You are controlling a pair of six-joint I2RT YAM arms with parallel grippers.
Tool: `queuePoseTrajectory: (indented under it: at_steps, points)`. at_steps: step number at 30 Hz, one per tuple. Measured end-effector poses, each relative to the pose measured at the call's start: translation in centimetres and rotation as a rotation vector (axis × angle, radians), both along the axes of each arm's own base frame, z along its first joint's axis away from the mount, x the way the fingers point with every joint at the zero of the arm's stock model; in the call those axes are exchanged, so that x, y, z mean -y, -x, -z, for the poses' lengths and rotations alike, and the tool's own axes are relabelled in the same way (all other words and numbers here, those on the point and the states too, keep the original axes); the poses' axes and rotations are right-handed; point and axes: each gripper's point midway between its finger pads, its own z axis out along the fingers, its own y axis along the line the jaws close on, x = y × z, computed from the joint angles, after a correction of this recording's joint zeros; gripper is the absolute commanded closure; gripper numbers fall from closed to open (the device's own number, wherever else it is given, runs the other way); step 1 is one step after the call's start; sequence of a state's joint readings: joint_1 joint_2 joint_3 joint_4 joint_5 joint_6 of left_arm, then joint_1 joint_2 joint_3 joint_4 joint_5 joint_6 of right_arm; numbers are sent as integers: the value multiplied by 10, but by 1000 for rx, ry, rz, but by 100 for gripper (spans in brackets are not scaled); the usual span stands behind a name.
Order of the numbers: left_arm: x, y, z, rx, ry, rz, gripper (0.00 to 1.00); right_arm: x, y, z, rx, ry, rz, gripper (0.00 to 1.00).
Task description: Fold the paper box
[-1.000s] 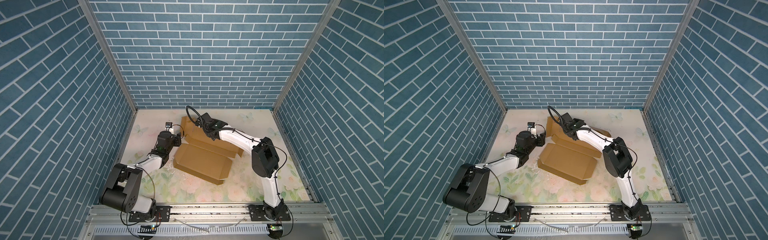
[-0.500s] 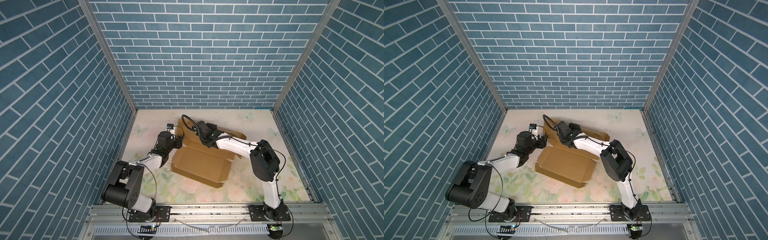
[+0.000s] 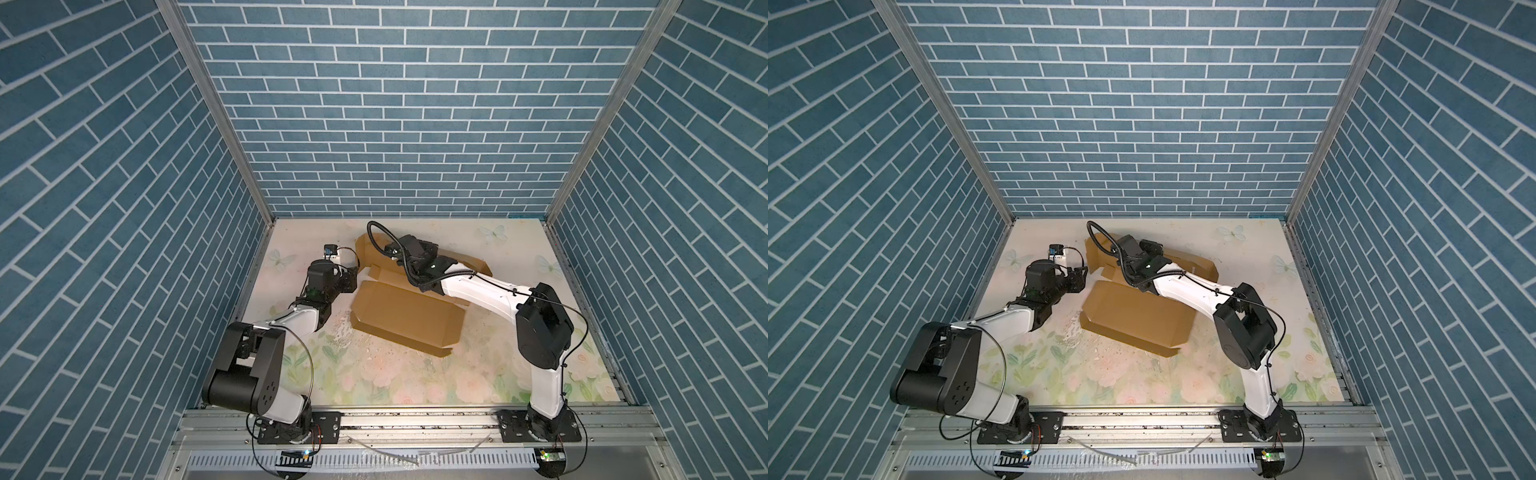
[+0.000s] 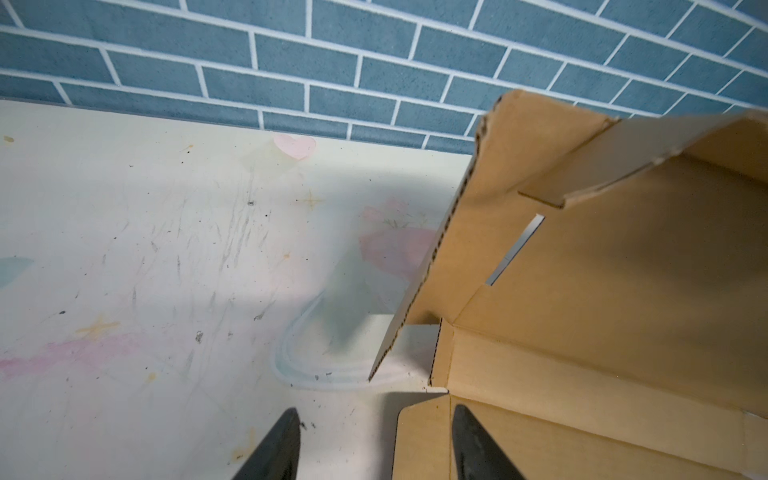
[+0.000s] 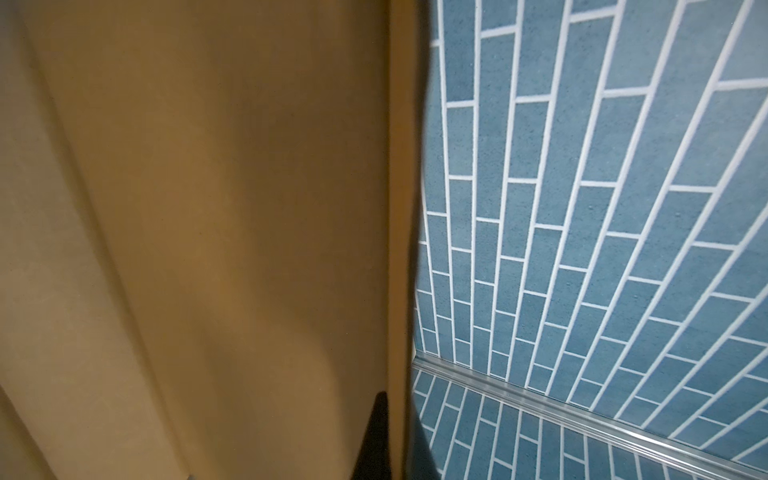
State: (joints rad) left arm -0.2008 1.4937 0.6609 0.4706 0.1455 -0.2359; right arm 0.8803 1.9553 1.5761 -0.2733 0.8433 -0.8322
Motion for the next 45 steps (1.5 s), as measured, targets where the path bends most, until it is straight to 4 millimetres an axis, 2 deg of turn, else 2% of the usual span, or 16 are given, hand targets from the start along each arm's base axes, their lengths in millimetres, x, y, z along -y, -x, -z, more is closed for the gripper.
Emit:
queuePoseTrajectory:
  at_steps: [4,8,15,19,27,39,40,45]
  points:
    - [9,-12,-14,27,22,36,46,3,2,5,4,-2,-4,100]
    - [17,-20,-16,29,37,70,50,7,5,7,10,-7,-3,100]
    - [29,-34,11,-38,55,114,55,9,6,4,22,-17,-3,100]
    - [34,-39,22,-63,67,126,65,8,6,3,24,-19,-3,100]
    - [45,-41,21,-58,76,153,83,8,6,3,24,-19,-3,100]
    - [51,-40,19,-44,72,170,92,8,6,3,24,-18,-2,100]
    - [51,-39,20,-44,72,171,100,9,6,3,24,-19,-1,100]
    - [53,-36,23,-38,71,174,100,9,6,3,25,-16,1,100]
